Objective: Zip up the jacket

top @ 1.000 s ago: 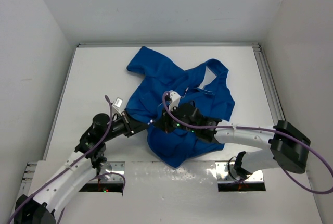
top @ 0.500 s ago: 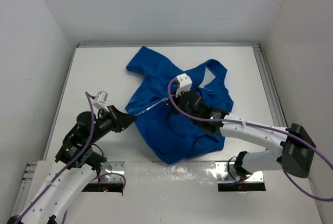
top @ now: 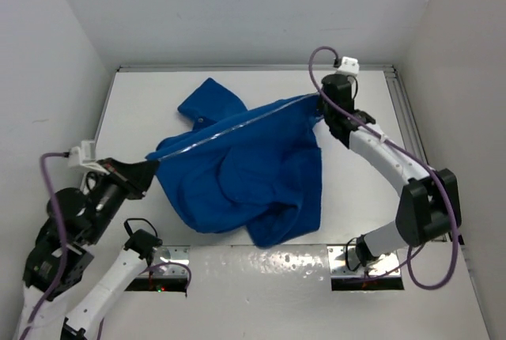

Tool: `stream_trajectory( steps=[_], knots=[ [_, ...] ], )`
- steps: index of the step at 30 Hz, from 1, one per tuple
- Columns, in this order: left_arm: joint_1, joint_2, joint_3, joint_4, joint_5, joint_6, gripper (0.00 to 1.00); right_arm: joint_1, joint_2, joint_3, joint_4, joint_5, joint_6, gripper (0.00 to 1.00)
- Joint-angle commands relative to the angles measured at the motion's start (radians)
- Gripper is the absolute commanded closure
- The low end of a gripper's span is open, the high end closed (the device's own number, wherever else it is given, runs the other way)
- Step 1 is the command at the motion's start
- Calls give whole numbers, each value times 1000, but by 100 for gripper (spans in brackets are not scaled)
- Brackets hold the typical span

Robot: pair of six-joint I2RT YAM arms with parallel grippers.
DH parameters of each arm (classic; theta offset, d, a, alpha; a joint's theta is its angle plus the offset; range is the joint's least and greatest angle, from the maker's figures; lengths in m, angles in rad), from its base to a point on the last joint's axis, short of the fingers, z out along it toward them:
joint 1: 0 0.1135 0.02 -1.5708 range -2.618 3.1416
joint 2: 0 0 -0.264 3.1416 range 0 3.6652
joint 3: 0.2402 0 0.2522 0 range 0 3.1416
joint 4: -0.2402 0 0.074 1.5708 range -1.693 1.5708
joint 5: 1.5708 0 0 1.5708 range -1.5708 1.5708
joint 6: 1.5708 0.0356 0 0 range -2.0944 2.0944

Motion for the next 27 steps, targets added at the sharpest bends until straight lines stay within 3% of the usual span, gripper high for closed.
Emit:
stream_trajectory(
  steps=[1, 8, 13, 18, 20, 21, 23, 27],
  knots=[
    [6, -35, 162, -56, -232, 82, 100, -96, 60, 82, -48, 147, 93, 100],
    [-50, -90, 199, -142, -444, 66, 100, -204, 68, 77, -48, 210, 167, 100],
    [-101, -99, 66, -87, -400, 1, 100, -207, -5, -2, 13, 123, 160, 100],
    [-112, -23, -65, 18, -319, -57, 100, -195, -123, -121, 58, -95, 166, 100],
    [-112, -7, -109, 83, -303, -72, 82, -172, -154, -155, 56, -252, 158, 100],
    [-112, 6, -112, 102, -286, -72, 67, -125, -165, -170, 17, -282, 143, 100],
    [-113, 37, -85, 119, -304, -63, 56, -69, -159, -199, -22, -365, 117, 100],
    [-113, 45, 30, 105, -396, -39, 44, 104, -165, -289, 2, -399, 101, 98]
  ],
)
